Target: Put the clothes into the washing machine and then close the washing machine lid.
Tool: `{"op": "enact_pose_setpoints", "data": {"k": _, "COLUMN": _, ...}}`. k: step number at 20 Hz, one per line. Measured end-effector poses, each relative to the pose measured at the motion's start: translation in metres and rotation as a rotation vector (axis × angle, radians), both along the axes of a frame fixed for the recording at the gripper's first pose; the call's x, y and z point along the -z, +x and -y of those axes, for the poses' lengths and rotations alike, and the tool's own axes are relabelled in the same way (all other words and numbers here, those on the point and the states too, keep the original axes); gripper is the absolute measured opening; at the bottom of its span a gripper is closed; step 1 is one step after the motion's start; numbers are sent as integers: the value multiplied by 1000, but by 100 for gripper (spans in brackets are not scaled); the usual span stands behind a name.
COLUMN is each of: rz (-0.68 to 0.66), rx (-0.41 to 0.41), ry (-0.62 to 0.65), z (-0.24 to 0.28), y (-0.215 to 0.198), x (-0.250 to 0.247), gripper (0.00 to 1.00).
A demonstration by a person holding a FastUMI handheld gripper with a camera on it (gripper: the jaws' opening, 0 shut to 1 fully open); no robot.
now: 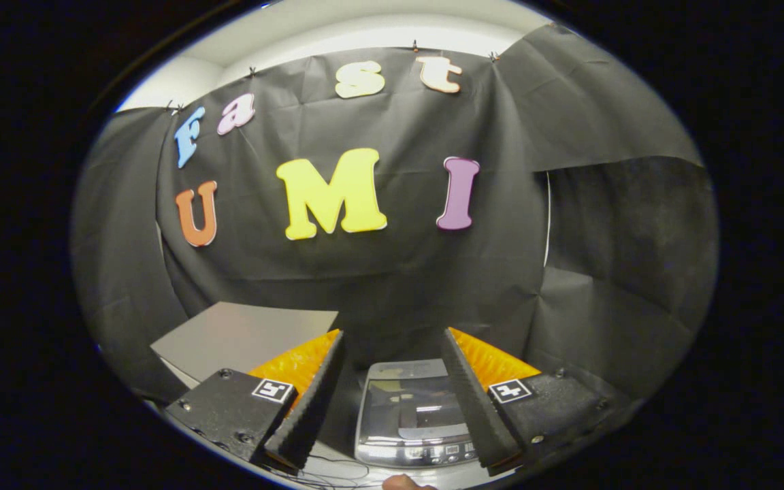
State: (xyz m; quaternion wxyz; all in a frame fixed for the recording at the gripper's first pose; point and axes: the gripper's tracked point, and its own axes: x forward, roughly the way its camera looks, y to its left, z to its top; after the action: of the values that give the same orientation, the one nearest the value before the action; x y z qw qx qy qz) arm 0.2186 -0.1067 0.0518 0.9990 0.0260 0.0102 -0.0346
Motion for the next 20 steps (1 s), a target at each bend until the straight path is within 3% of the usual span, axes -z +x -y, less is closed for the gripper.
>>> {"op": "enact_pose_setpoints", "data": {"k": 6, "rz": 66, "rx": -14, "ry": -37, "z": -33, "y": -72, "x": -26, "gripper": 91}}
{"op": "enact_pose_setpoints", "data": {"k": 11, "rz": 97, "rx": 4, "ry": -21, "z": -48, "y": -120, "x": -39, "gripper": 100}}
{"op": "enact_pose_setpoints", "data": {"k": 14, "rz": 140, "rx": -29, "ry": -12, "z": -62, "y": -143, "x": -55, "gripper": 100}}
{"op": "enact_pose_setpoints", "data": {"k": 20, "rz": 194, "rx": -20, "ry": -71, "z": -53, "y": -182, "x": -71, "gripper": 100}}
